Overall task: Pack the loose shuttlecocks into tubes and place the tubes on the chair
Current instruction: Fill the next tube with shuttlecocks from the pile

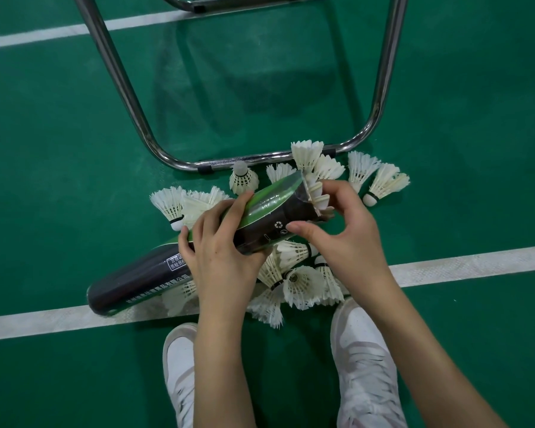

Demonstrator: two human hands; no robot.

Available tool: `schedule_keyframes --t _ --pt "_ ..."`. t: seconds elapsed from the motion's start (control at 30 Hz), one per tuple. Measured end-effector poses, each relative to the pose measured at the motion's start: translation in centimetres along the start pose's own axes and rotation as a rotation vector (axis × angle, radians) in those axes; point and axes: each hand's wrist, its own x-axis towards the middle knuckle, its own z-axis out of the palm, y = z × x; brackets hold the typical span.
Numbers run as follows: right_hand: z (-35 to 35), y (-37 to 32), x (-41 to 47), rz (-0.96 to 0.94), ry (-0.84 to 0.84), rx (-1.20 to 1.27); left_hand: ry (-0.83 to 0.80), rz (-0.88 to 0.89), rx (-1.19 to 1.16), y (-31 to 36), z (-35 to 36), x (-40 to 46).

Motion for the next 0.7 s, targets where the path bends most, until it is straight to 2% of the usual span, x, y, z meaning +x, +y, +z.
schedule_keyframes --t 0.33,0.7 --pt "-0.23 0.22 0.14 0.050 -0.001 -0.018 -0.008 0.014 -0.012 0.20 -0.03 -0.04" --pt "-0.68 0.39 0.50 0.043 -0.157 -0.069 -0.022 0.004 0.000 0.29 0.00 -0.11"
